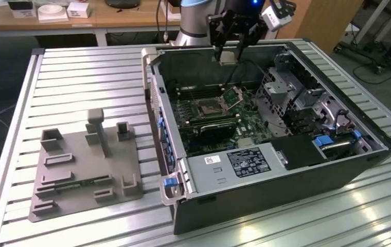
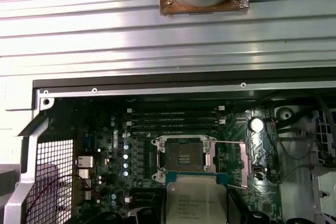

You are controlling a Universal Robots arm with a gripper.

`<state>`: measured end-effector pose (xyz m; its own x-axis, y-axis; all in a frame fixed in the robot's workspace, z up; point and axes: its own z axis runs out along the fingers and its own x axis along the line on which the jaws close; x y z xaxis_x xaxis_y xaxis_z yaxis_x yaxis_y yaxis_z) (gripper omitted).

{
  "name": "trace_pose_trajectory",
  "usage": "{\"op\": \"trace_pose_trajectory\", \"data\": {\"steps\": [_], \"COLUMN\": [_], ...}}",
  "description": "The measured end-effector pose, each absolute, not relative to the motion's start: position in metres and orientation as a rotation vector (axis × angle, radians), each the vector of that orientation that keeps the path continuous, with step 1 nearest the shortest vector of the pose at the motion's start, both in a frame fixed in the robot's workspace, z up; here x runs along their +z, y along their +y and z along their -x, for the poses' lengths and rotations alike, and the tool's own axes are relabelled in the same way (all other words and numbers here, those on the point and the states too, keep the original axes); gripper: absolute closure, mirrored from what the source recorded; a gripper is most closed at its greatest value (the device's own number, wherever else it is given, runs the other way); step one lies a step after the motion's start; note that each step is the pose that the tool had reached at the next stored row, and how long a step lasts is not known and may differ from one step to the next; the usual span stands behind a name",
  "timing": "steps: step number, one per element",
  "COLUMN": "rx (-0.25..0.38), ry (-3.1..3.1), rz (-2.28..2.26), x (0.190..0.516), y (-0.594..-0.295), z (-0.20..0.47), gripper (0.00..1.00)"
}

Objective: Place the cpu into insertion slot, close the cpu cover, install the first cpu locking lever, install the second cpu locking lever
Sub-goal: 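Place the cpu into insertion slot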

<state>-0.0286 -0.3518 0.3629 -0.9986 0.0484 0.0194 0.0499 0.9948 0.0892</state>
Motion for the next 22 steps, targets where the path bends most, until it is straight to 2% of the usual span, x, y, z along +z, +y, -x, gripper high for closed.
{"op": "trace_pose_trajectory", "data": {"steps": [22], "rx": [-0.142], "ry": [-3.118], "rz": [0.207], "x": [0.362], "y": [-0.3519], "z": [0.0336], "gripper": [0.45]}}
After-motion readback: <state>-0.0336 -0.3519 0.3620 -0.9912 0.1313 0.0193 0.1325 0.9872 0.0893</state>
